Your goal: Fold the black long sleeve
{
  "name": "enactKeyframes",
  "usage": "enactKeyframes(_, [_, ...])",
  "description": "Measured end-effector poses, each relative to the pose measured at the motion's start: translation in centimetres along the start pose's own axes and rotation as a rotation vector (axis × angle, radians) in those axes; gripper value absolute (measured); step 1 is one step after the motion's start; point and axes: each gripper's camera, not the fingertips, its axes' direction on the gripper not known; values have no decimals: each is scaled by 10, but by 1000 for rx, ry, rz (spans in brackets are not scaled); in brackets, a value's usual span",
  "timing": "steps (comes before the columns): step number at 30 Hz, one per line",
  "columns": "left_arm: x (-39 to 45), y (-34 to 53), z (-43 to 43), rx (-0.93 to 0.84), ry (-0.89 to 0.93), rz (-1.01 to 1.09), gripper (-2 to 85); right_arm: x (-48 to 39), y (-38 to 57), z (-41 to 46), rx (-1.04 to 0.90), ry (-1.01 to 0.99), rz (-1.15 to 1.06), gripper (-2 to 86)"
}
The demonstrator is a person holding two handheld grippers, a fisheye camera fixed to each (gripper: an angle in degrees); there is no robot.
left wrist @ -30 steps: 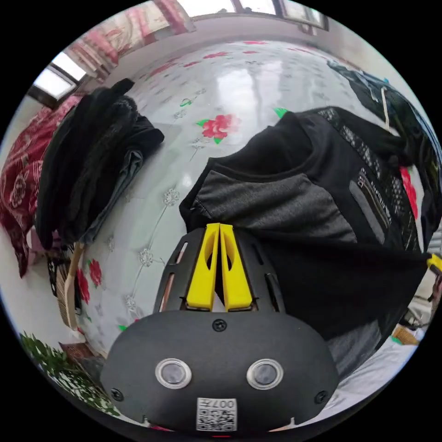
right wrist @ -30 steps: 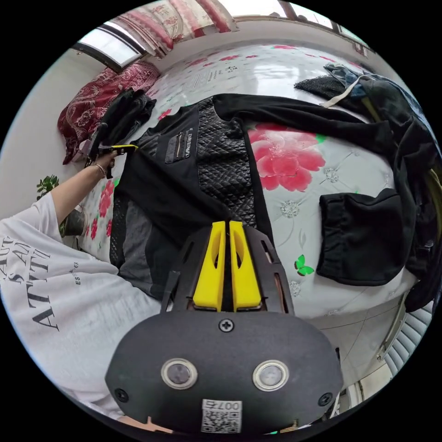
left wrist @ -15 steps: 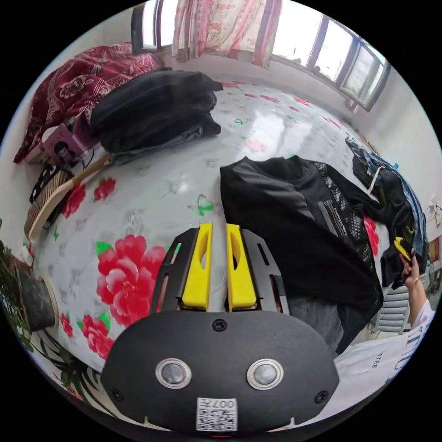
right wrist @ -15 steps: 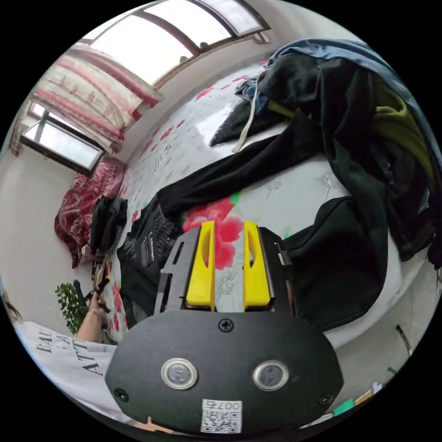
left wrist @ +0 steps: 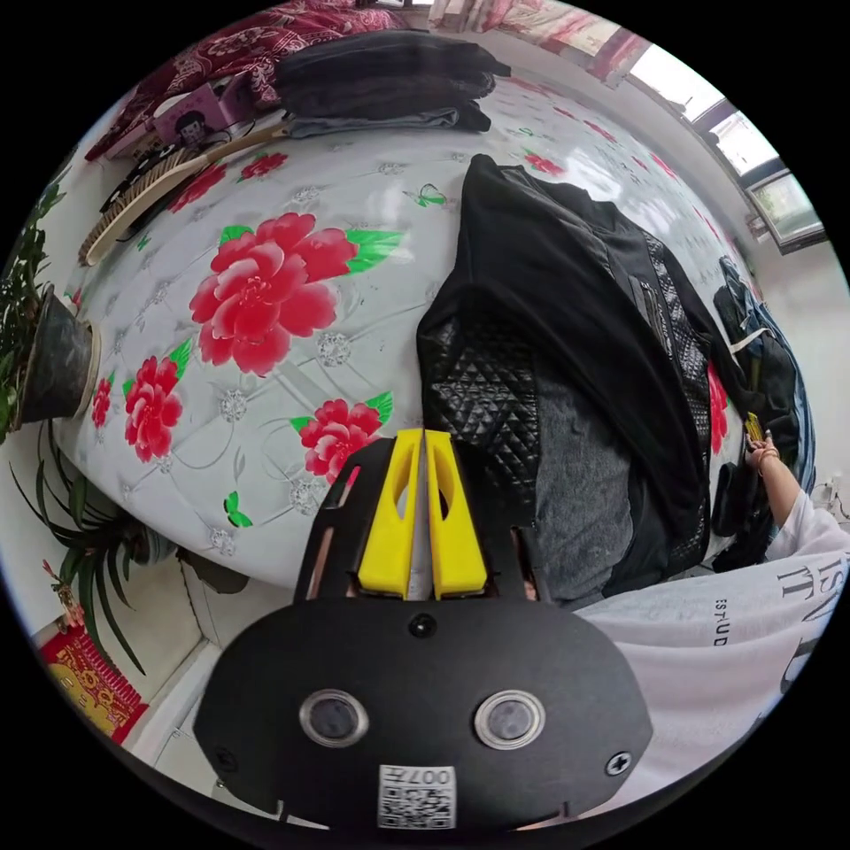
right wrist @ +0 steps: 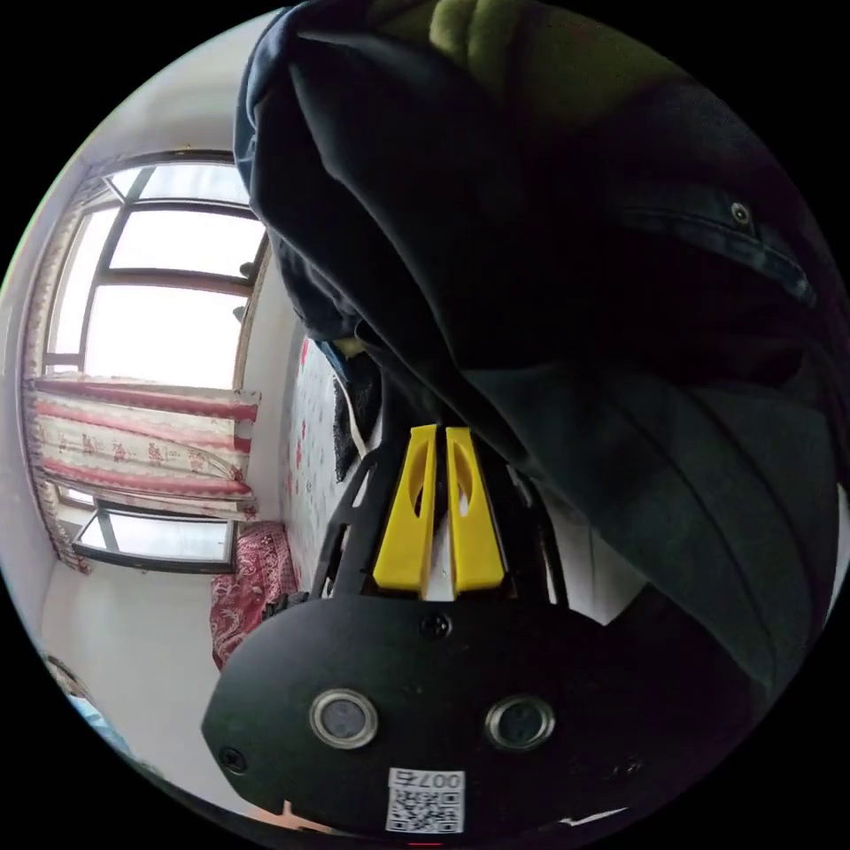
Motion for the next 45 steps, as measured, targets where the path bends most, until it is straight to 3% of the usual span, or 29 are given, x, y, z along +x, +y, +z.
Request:
enactKeyframes(3, [-2,7,-1,-13,10,-20,-9,-6,-2,-11,10,-185,-6,4])
enactKeyframes(10, [-6,21,-8,-1,12,6,-10,-143,21,-52,-48,-368,-460,-2])
enactKeyframes(15, [-20,33,-10,6,43,-22,-10,-191,63,-13,-201,-216,-557,-2])
enactKeyframes(18, [-31,44,-19,27,60,-31,-10,-245,113,-2,-262,-292,-722,-3])
enactKeyframes(21, [-46,61,-33,73,81,-33,-9,-318,200,-12,-368,-426,-1021,-3])
enactKeyframes(25, [-69,90,-39,86,130,-46,-9,-369,360,-40,-596,-647,-1385,-2])
enactKeyframes(30, [-88,124,-41,128,217,-49,-8,-319,551,-20,-944,-689,-1557,-1])
enactKeyframes(35, [-97,149,-30,124,293,-38,8,-185,725,70,-1306,-241,-1561,1])
enactKeyframes(37, [-96,152,-28,118,326,-21,23,-167,752,81,-1317,-139,-1607,3])
enactKeyframes(40, [-90,157,-33,139,313,38,41,-172,762,84,-1297,-171,-1619,13])
enactKeyframes(45, [-64,158,-35,143,298,178,75,-180,775,92,-1490,-271,-1598,36])
